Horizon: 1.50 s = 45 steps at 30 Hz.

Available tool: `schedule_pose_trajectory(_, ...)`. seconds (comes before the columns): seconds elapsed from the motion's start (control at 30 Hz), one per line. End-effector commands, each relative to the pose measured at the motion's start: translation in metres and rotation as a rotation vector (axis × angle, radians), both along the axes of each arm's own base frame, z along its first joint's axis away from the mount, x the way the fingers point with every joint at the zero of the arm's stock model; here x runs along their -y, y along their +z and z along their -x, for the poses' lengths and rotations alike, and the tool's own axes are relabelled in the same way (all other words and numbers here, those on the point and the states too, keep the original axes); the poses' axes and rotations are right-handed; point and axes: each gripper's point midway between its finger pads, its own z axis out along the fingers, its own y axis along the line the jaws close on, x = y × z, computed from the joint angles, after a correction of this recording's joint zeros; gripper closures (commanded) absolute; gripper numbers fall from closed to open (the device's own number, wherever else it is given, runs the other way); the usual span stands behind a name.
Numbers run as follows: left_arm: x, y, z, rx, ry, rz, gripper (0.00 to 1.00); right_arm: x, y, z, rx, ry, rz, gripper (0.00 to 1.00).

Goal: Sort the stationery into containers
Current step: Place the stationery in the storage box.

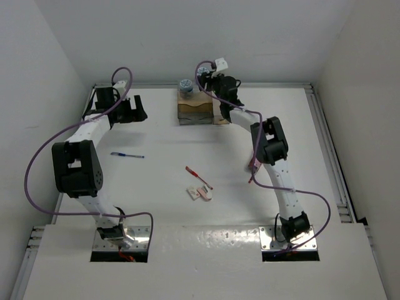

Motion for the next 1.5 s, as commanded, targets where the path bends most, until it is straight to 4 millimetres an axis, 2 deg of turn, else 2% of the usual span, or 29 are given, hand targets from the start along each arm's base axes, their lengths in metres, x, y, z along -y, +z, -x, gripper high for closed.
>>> schedule_pose_trajectory(0.0, 0.000, 0.026, 0.003, 0.069, -0.014, 0.003, 0.00, -0.005, 0.070, -0.003, 0.205, -0.005, -0.054, 1.00)
schedule_pose_trajectory(0.07, 0.000, 0.026, 0.005, 0.070, -0.016, 0.005, 0.01, -0.006, 0.064, -0.007, 0.204, -0.006, -0.040, 1.00)
schedule_pose_trajectory(0.13, 0.000, 0.025, 0.005, 0.066, -0.017, 0.004, 0.00, -0.006, 0.068, -0.012, 0.217, -0.009, -0.040, 1.00)
schedule_pose_trajectory(0.17, 0.000, 0.026, 0.005, 0.069, -0.018, 0.005, 0.00, -0.006, 0.058, -0.015, 0.202, -0.009, -0.032, 1.00)
schedule_pose_trajectory(0.2, 0.000, 0.026, 0.005, 0.070, -0.018, 0.006, 0.00, -0.006, 0.057, -0.017, 0.200, -0.009, -0.030, 1.00)
schedule_pose_trajectory(0.73, 0.002, 0.022, 0.004, 0.060, -0.018, 0.020, 0.00, -0.009, 0.021, -0.019, 0.101, 0.027, 0.029, 1.00)
schedule_pose_trajectory(0.9, 0.001, 0.024, 0.004, 0.060, -0.019, 0.010, 0.00, -0.007, 0.018, -0.021, 0.093, 0.023, 0.027, 1.00)
schedule_pose_trajectory(1.03, 0.001, 0.024, 0.003, 0.059, -0.020, 0.009, 0.01, -0.007, 0.016, -0.023, 0.091, 0.022, 0.029, 0.94)
schedule_pose_trajectory(1.33, 0.001, 0.022, 0.003, 0.044, -0.020, 0.015, 0.00, -0.007, 0.007, -0.026, 0.076, 0.015, 0.033, 0.90)
schedule_pose_trajectory(1.37, 0.002, 0.023, 0.002, 0.046, -0.022, 0.016, 0.00, -0.004, 0.008, -0.028, 0.076, 0.007, 0.030, 0.87)
schedule_pose_trajectory(1.4, 0.001, 0.023, 0.002, 0.046, -0.023, 0.015, 0.01, -0.004, 0.008, -0.028, 0.073, 0.003, 0.028, 0.79)
schedule_pose_trajectory(1.47, 0.001, 0.023, 0.002, 0.046, -0.022, 0.016, 0.00, -0.003, 0.011, -0.028, 0.077, -0.002, 0.018, 0.70)
